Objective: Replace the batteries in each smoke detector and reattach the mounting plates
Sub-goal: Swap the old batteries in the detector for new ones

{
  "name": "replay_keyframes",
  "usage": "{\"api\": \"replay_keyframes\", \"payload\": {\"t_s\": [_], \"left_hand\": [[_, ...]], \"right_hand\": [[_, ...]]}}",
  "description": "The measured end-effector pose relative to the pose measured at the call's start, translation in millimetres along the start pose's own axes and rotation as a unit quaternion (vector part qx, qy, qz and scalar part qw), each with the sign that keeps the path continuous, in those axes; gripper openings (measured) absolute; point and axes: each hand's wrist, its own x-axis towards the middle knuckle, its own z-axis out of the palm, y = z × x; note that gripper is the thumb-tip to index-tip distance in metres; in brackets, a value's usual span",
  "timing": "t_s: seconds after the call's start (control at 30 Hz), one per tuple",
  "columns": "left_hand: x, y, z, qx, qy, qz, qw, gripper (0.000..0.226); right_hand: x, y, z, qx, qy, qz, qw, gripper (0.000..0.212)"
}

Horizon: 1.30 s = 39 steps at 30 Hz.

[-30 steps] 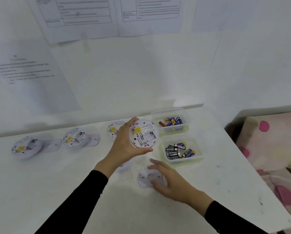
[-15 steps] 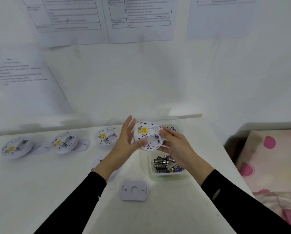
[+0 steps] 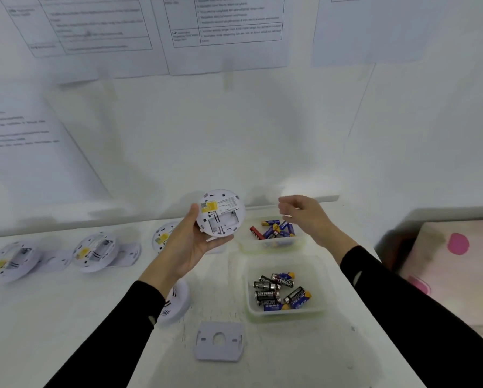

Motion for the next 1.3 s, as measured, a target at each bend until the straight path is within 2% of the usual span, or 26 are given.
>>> {"api": "replay_keyframes", "payload": {"t_s": [0.07,0.13,0.2,0.27,0.37,0.47,0.53,0.6,0.67,0.77,0.87,1.0,1.17,1.3], "left_hand": [[4.9,2.5,-2.1,-0.004,0.011,0.001,1.000,0.046],[8.6,3.3,-1.8,0.009,0.013,0.007,1.000,0.045],[10.0,3.5,-0.6,0.031,0.003,0.015,0.999,0.047],[10.8,3.0,-0.2,0.050,-0.005,0.019,0.999,0.048],[10.7,2.6,-2.1,0.053,-0.007,0.018,0.998,0.045],[10.8,2.0,-5.8,0.046,-0.010,0.012,0.999,0.043],[10.2,1.2,-7.3,0.047,-0.009,0.010,0.999,0.042],[9.5,0.1,-8.2,0.046,-0.005,0.013,0.999,0.042],[9.2,-1.1,-9.1,0.042,0.004,0.019,0.999,0.043],[8.1,-4.0,-8.4,0.048,0.013,0.032,0.998,0.042],[6.2,-9.0,-2.4,0.047,0.024,0.054,0.997,0.043],[4.5,-16.2,6.2,0.042,0.027,0.078,0.996,0.041],[3.0,-20.1,10.8,0.051,0.024,0.085,0.995,0.040],[0.5,-21.7,14.0,0.055,0.022,0.086,0.995,0.037]], "right_hand": [[13.1,9.6,1.4,-0.166,-0.027,-0.024,0.986,0.020],[20.9,12.2,10.6,-0.265,-0.067,-0.037,0.961,0.019],[26.3,12.9,23.9,-0.322,-0.102,-0.028,0.941,0.017],[31.5,15.3,36.7,-0.365,-0.124,-0.008,0.923,0.026],[39.4,20.8,48.3,-0.392,-0.116,0.013,0.912,0.036],[41.4,22.0,50.2,-0.378,-0.117,0.017,0.918,0.026],[37.1,20.3,49.6,-0.340,-0.092,0.000,0.936,0.024],[27.8,16.7,47.5,-0.220,-0.026,-0.027,0.975,0.019],[13.9,8.3,43.8,-0.067,0.020,-0.054,0.996,0.019],[-13.8,-9.8,44.5,0.095,0.021,-0.093,0.991,0.023],[-40.9,-23.6,52.1,0.178,-0.010,-0.121,0.977,0.024],[-59.7,-26.0,64.5,0.132,-0.001,-0.178,0.975,0.019],[-65.4,-18.2,73.3,0.030,0.056,-0.243,0.968,0.012],[-68.5,-15.5,81.3,0.060,0.082,-0.233,0.967,0.012]]}}
